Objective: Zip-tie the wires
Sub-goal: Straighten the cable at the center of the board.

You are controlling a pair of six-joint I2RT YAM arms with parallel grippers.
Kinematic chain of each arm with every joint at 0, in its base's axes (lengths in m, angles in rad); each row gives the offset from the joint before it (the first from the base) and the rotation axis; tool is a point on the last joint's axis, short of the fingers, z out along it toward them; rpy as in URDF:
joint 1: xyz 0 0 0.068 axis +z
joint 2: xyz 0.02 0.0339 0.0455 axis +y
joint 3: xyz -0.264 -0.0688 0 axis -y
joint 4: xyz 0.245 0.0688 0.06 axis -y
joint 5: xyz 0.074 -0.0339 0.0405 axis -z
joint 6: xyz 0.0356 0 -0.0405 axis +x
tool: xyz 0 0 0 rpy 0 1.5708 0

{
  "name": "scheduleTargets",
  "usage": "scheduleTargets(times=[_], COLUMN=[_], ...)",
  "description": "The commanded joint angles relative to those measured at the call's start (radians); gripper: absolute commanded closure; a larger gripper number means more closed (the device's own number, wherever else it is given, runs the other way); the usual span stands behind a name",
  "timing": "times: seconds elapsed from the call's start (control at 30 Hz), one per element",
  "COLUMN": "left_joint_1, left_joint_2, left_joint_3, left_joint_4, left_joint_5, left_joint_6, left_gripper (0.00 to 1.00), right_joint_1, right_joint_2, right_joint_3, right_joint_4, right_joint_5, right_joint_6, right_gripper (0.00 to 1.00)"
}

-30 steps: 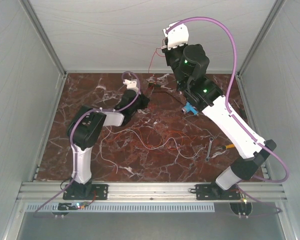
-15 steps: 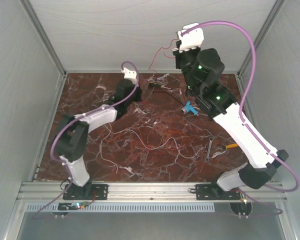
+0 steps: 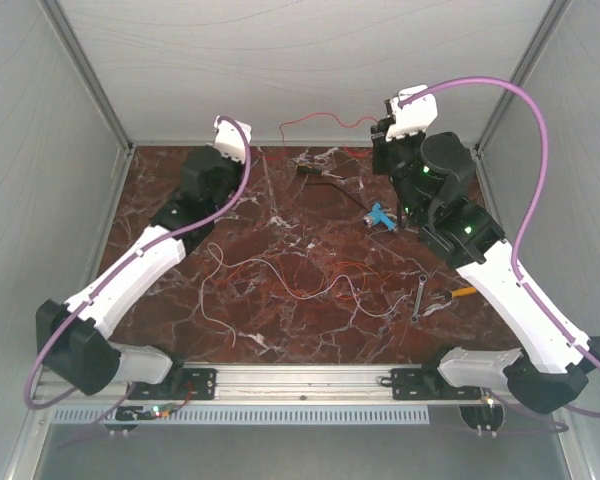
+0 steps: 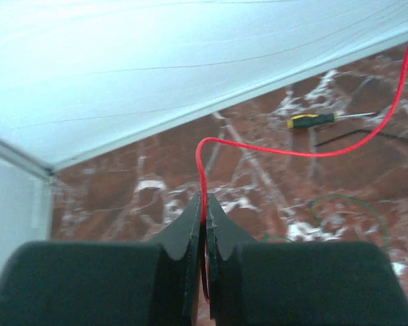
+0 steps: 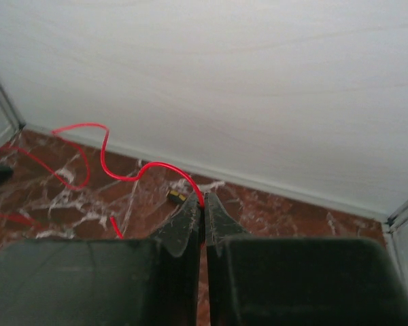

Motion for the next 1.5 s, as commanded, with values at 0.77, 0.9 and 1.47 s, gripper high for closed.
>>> scheduleTargets(times=[0.77, 0.9, 1.47], left_joint_1=[0.0, -0.03, -0.063], left_joint_2=[-0.394, -0.39, -0.347], left_joint_3=[-0.508, -0.513, -0.517], left_joint_4=[0.084, 0.076, -0.084], left_joint_5=[0.045, -0.048, -0.12], left_joint_6=[0.633, 0.7, 0.703], left_gripper=[1.0, 1.0, 1.0], right_joint_1=[-0.004, -0.004, -0.004], right_joint_2=[-0.268, -0.281, -0.296], right_joint_3=[-0.437, -0.471, -0.593], right_joint_4=[-0.442, -0.504, -0.647], right_joint_5=[-0.295, -0.303, -0.217], right_joint_6=[0.376, 0.417, 0.579], right_gripper=[1.0, 1.0, 1.0])
